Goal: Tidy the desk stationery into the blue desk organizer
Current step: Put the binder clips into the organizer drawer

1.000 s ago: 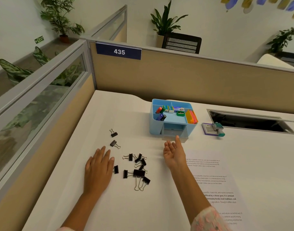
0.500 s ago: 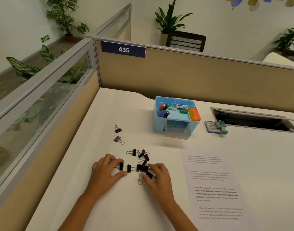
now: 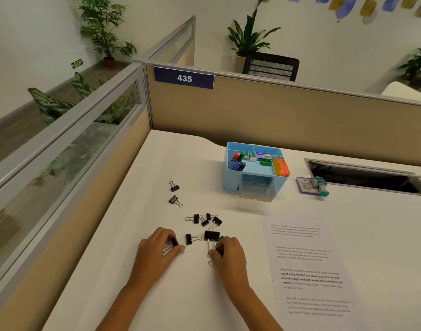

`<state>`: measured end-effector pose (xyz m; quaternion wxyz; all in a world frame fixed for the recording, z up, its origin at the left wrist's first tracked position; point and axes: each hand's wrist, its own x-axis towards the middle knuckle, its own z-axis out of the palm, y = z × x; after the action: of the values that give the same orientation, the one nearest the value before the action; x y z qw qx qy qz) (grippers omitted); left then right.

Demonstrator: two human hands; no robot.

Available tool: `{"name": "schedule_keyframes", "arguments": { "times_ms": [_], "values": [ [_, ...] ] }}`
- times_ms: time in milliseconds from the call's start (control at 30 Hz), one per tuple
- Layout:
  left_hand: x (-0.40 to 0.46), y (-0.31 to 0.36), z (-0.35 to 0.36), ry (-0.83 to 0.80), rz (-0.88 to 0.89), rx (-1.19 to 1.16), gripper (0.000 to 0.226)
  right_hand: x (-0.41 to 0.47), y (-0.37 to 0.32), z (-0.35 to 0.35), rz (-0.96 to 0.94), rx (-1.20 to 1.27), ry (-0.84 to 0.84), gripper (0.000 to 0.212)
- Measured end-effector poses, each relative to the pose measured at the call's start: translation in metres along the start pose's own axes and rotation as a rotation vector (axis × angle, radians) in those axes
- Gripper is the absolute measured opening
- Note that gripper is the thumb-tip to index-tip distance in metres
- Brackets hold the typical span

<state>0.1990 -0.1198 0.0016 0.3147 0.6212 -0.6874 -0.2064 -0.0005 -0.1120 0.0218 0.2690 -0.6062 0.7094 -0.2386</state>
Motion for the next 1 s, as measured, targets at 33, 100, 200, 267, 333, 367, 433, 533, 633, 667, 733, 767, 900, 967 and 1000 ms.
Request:
{"name": "schedule_keyframes", "arguments": {
  "times_ms": [33,100,200,267,333,367,433,533,633,667,733,767,900,967,1000],
  "values": [
    [-0.001,0.000,0.000,0.013,-0.012,-0.019,0.026,0.000,0.000,-0.001,0.008,-0.006,-0.011,0.010],
    [-0.002,0.001,-0.001,0.032,-0.021,-0.036,0.025,0.000,0.002,-0.004,0.033,-0.014,-0.037,0.014],
    [-0.002,0.001,0.000,0.050,-0.017,-0.026,0.024,-0.003,0.005,-0.008,0.069,-0.028,-0.070,0.020],
    [-0.001,0.000,0.001,0.055,-0.009,-0.024,0.024,-0.004,0.008,-0.012,0.083,-0.027,-0.068,0.020],
    [-0.001,-0.001,0.002,0.058,-0.007,-0.022,0.024,-0.002,0.010,-0.019,0.070,0.005,-0.037,0.018],
    [-0.001,-0.001,0.002,0.059,-0.010,-0.021,0.024,0.000,0.009,-0.025,0.066,0.037,-0.012,0.015],
    [-0.001,-0.002,0.002,0.057,-0.013,-0.026,0.023,0.012,0.007,-0.041,0.071,0.128,0.053,0.011],
    [-0.002,-0.002,0.002,0.059,-0.008,-0.023,0.024,0.041,0.000,-0.076,0.023,0.222,0.168,0.010],
    [-0.001,-0.002,0.002,0.059,-0.004,-0.026,0.022,0.084,-0.007,-0.113,-0.056,0.188,0.294,0.013],
    [-0.001,-0.003,0.003,0.059,-0.004,-0.028,0.022,0.100,-0.008,-0.124,-0.059,0.131,0.320,0.019],
    [0.000,-0.003,0.003,0.058,-0.008,-0.029,0.022,0.131,-0.009,-0.137,-0.055,-0.045,0.302,0.025],
    [0.000,-0.003,0.002,0.055,-0.010,-0.029,0.022,0.144,-0.008,-0.140,-0.049,-0.133,0.248,0.026],
    [-0.001,-0.002,0.001,0.045,-0.008,-0.046,0.022,0.175,-0.008,-0.135,0.031,-0.384,0.009,0.029],
    [-0.002,-0.001,0.000,0.046,0.001,-0.047,0.023,0.182,-0.008,-0.131,0.065,-0.412,-0.035,0.029],
    [-0.002,-0.001,0.000,0.045,0.005,-0.046,0.022,0.184,-0.009,-0.129,0.079,-0.425,-0.045,0.029]
  ]
}}
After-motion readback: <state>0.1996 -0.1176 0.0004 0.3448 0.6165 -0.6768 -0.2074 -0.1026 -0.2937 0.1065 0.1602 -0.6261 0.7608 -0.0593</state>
